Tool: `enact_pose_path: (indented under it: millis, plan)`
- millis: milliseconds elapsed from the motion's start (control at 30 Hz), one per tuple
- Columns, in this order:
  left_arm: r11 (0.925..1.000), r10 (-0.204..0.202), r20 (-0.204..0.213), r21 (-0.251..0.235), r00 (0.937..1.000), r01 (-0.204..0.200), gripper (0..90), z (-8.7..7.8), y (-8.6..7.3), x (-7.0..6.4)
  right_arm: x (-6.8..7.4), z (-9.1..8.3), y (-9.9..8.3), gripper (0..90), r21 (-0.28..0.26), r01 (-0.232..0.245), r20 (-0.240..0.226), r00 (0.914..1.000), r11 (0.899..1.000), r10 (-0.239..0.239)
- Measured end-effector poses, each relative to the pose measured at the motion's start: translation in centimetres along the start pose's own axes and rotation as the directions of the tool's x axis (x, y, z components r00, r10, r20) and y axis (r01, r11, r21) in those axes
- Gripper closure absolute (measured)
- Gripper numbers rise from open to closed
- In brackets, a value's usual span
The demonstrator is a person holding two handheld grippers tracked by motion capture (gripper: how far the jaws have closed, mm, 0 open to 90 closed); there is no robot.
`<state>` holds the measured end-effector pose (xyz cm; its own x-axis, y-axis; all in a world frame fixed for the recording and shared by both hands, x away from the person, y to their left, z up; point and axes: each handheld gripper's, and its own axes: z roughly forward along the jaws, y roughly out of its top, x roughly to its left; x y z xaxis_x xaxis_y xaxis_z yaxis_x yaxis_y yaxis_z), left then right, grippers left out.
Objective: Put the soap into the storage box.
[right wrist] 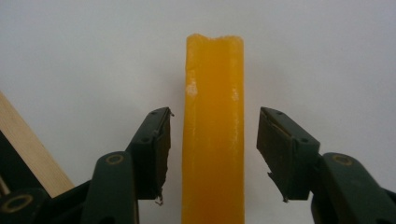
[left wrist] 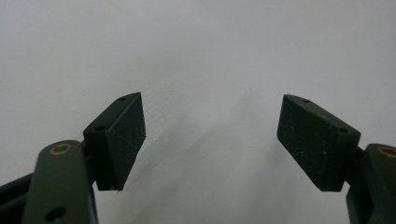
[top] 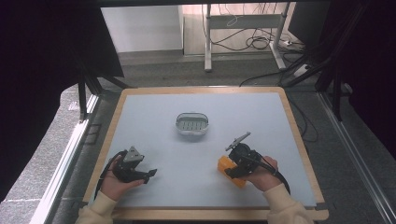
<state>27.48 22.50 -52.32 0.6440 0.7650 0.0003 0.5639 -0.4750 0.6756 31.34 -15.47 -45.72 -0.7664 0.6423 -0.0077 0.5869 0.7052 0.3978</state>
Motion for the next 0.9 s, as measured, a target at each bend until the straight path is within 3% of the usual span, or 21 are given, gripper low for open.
enact_pose_path:
  millis: [367, 900]
  plan:
    - [1.0, 0.002, 0.0, 0.001, 1.0, -0.002, 23.5, 0.0, 0.0, 0.0, 0.0, 1.2, 0.0, 57.1, 0.072, 0.017, 0.004, 0.9998, 0.997, -0.017]
    - [1.0, 0.001, 0.0, 0.0, 1.0, -0.001, 23.5, 0.0, 0.0, 0.0, 0.2, 1.2, 0.1, 61.5, 0.072, 0.041, 0.015, 0.999, 0.997, -0.042]
